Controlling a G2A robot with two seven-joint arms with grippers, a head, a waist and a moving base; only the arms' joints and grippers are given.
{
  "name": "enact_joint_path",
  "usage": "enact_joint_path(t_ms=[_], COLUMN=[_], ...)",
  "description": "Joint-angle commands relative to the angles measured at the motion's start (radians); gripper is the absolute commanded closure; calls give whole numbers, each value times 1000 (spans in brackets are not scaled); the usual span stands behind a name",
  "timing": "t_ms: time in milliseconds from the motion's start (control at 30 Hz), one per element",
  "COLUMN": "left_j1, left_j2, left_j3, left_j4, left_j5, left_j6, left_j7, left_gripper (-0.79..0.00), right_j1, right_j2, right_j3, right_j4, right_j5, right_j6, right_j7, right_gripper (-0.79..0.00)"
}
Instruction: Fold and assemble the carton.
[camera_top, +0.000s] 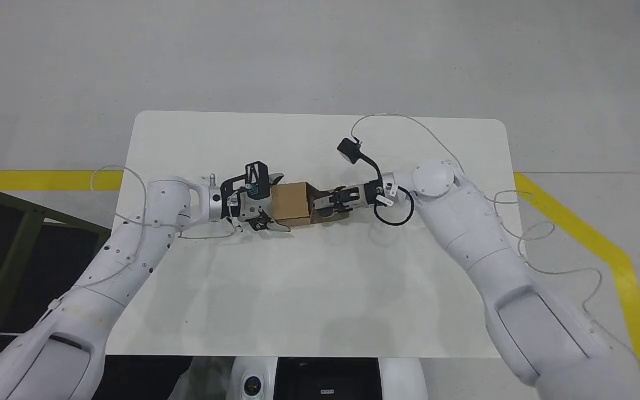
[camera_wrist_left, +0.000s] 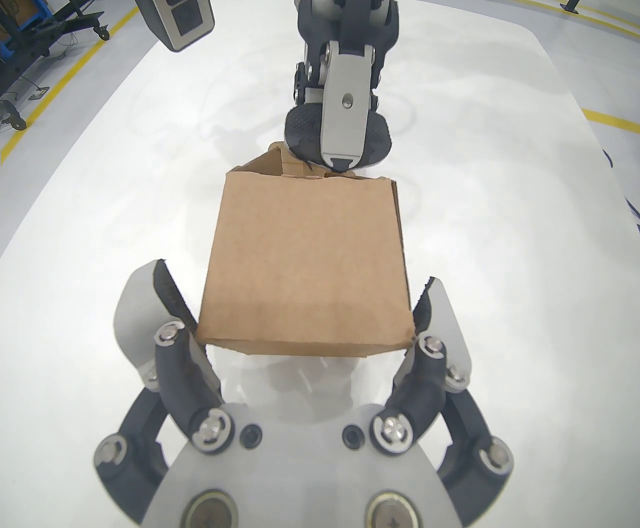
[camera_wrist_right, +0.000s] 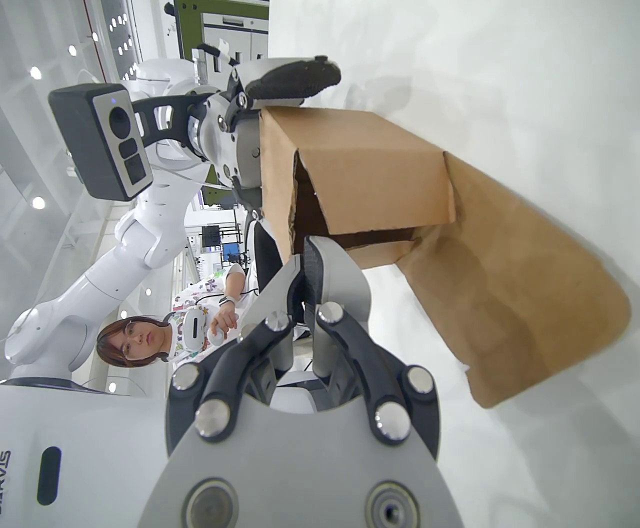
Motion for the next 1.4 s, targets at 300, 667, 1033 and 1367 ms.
enact_joint_path(t_ms=[300, 667, 1033, 1367], left_j1=[6, 6, 2, -1], left_j2=[-2, -5, -5, -5], left_j3=[-11, -12, -6, -2], left_j4=[4, 8, 12, 14], left_j5=[6, -3, -6, -6], left_j6=[-5, -5, -5, -5], left_j7=[1, -6, -5, -2], left_gripper=[-785, -785, -785, -785], right_j1=[-18, -1, 1, -11], right_j2=[7, -36, -64, -58], right_j3=[10, -47, -77, -62], right_j4=[-7, 5, 11, 15], right_j5=[-47, -26, -6, -12], right_j6=[32, 13, 6, 11], right_j7=[-91, -94, -83, -67], right_gripper=[0, 0, 0, 0])
